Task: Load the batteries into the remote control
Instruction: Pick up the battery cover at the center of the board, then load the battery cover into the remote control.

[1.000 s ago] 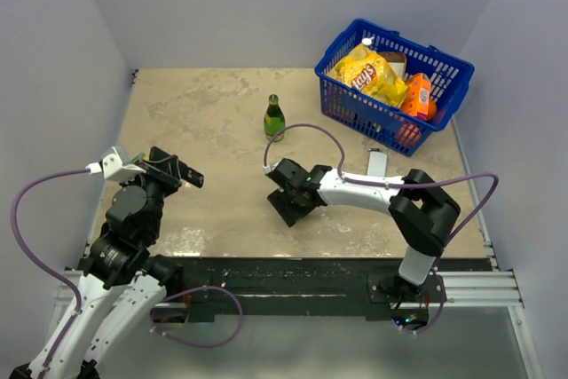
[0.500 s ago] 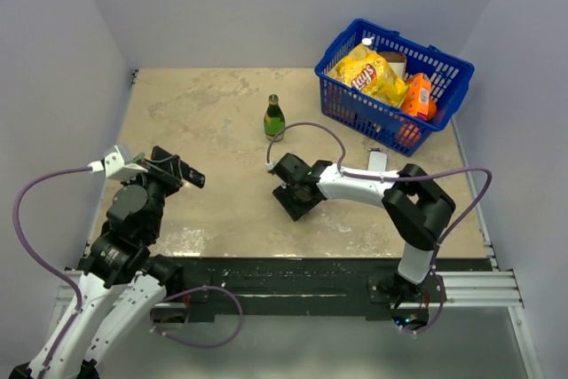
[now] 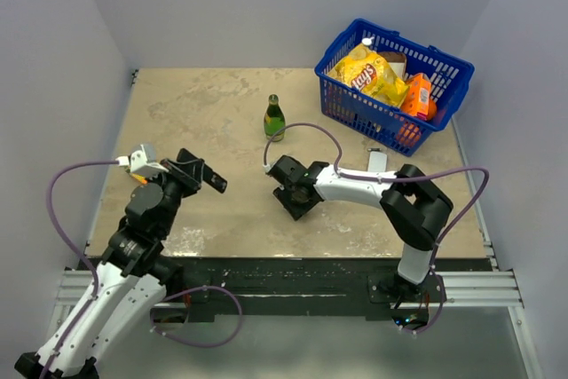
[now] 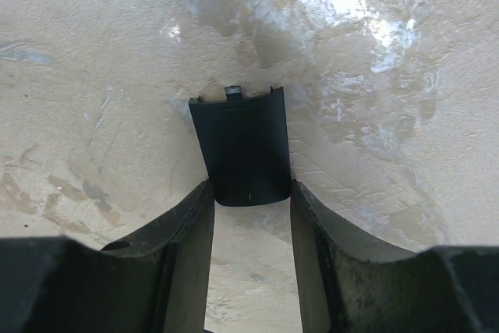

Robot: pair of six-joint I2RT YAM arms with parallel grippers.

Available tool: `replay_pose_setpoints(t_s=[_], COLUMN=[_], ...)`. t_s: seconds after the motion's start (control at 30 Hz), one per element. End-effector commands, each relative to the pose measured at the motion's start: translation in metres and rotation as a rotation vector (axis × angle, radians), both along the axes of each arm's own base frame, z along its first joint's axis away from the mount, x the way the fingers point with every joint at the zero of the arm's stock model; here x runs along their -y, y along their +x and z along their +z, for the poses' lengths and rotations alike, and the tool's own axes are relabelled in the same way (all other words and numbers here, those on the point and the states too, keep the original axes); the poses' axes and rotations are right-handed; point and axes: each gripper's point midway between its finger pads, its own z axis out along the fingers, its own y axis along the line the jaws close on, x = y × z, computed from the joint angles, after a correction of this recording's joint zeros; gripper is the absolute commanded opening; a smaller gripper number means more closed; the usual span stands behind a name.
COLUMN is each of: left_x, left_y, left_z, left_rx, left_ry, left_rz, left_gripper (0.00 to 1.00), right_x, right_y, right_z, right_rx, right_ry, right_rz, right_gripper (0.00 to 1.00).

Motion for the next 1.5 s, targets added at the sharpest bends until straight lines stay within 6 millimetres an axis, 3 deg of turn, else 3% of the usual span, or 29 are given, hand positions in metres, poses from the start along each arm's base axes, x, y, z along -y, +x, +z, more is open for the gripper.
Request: replay_pose_setpoints(t_s=[0.0, 0.03, 0.07, 0.13, 0.17, 0.23, 0.27, 0.33, 0.47, 0.63, 0.97, 1.27, 1.47], left_x=[0.032, 0.036, 0.038, 0.041, 0.042, 0.047, 0.050, 0.055, 0.055, 0.054, 0.063, 0.066, 0.067], left_y=[0.006, 0.008, 0.009, 0.011, 0.012, 0.012, 0.011, 0.011, 0.011, 0.009, 0.009, 0.008, 0.006], left_z=[-0.013, -0.005, -0.020, -0.019, -0.033, -0.028, -0.039, -0.035, -0.049, -0.049, -0.055, -0.051, -0.051], left_rx=[0.045, 0.088, 0.075, 0.116, 0.103, 0.155, 0.152, 0.195, 0.203, 0.225, 0.149, 0.153, 0.152], left_ry=[-0.124, -0.160, -0.163, -0.203, -0.208, -0.238, -0.235, -0.254, -0.256, -0.307, -0.361, -0.340, -0.343], left_rz=[-0.124, -0.135, -0.143, -0.149, -0.153, -0.183, -0.199, -0.226, -0.225, -0.224, -0.254, -0.279, -0.287], left_gripper=[0.00, 0.00, 0.00, 0.00, 0.00, 0.00, 0.00, 0.00, 0.00, 0.00, 0.00, 0.00, 0.00], right_x=[0.001, -0.003, -0.006, -0.011, -0.014, -0.020, -0.023, -0.031, -0.052, -0.075, -0.092, -0.108, -0.115], right_y=[-0.007, -0.007, -0.008, -0.009, -0.010, -0.012, -0.012, -0.015, -0.018, -0.020, -0.004, -0.007, -0.014], right_z=[0.005, 0.015, 0.021, 0.031, 0.039, 0.048, 0.053, 0.060, 0.082, 0.111, 0.161, 0.172, 0.164], right_rx=[-0.002, 0.011, 0.015, 0.022, 0.031, 0.034, 0.037, 0.040, 0.065, 0.127, 0.277, 0.262, 0.233], right_ry=[-0.009, 0.020, 0.041, 0.077, 0.102, 0.136, 0.157, 0.191, 0.268, 0.352, 0.466, 0.475, 0.438], right_rz=[0.021, 0.025, 0.031, 0.040, 0.044, 0.058, 0.060, 0.073, 0.098, 0.135, 0.158, 0.212, 0.244], right_gripper=[0.22, 0.22, 0.22, 0.22, 0.22, 0.22, 0.22, 0.22, 0.23, 0.23, 0.23, 0.23, 0.23])
